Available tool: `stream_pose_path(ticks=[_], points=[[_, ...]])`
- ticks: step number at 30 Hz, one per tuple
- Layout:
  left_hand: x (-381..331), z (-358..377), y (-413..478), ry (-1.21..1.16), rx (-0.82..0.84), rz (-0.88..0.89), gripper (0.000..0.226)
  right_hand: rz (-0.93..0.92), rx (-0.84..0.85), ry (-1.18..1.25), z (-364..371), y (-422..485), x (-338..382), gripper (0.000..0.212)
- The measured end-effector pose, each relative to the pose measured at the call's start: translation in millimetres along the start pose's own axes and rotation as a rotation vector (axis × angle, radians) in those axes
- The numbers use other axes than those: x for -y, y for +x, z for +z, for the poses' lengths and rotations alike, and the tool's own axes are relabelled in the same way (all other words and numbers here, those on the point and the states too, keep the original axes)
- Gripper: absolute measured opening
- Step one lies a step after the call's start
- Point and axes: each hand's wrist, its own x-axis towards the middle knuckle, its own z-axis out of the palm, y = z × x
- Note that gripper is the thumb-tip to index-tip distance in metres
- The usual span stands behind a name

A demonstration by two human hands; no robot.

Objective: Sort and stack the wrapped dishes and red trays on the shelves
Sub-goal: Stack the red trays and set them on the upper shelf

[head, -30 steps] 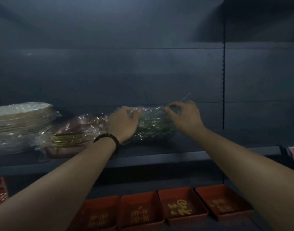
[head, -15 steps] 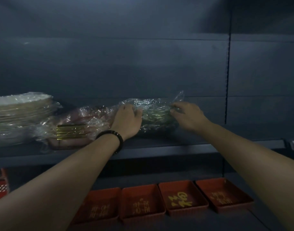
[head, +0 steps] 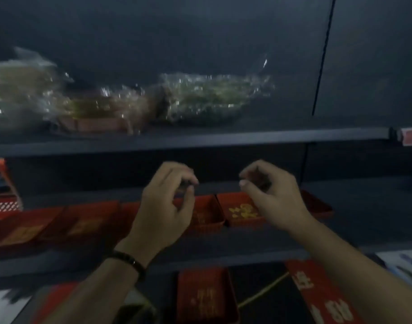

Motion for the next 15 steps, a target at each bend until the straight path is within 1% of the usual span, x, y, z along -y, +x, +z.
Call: stream_pose_path(ticks=[1, 2, 4, 5, 7, 9, 10, 12, 13, 15], points=[[2, 9, -26, -0.018, 0.052, -0.047, 0.016, 0.034, 0.059, -0.010, 13, -19, -15, 0.014], [7, 19, -54, -0.026, 0.102, -0.139, 0.018, 0.087, 0.128, -0.012, 26, -38, -31, 0.017], [24, 39, -106, -0.016, 0.211, -0.403, 0.022, 0.235, 0.293, -0.035, 50, -74, -68, 0.021], [35, 48, -130, -0.002, 0.291, -0.550, 0.022, 0.318, 0.384, -0.068, 59, -92, -88, 0.020], [57, 62, -171, 0.036, 0.500, -0.810, 0.015, 0.478, 0.487, -0.136, 72, -126, -126, 0.016], [72, 71, -201, 0.082, 0.742, -0.995, 0.005, 0.622, 0.524, -0.192, 81, -157, -158, 0.018], [77, 75, -214, 0.107, 0.845, -1.033, 0.010, 0.693, 0.558, -0.225, 87, -169, -170, 0.020], [82, 81, -231, 0.162, 1.013, -1.040, 0.024, 0.806, 0.682, -0.300, 101, -189, -191, 0.016], [85, 84, -239, 0.203, 1.078, -1.039, 0.029, 0.843, 0.720, -0.301, 109, -196, -198, 0.019], [91, 91, -250, 0.253, 1.160, -1.041, 0.034, 0.906, 0.745, -0.277, 125, -203, -210, 0.029]])
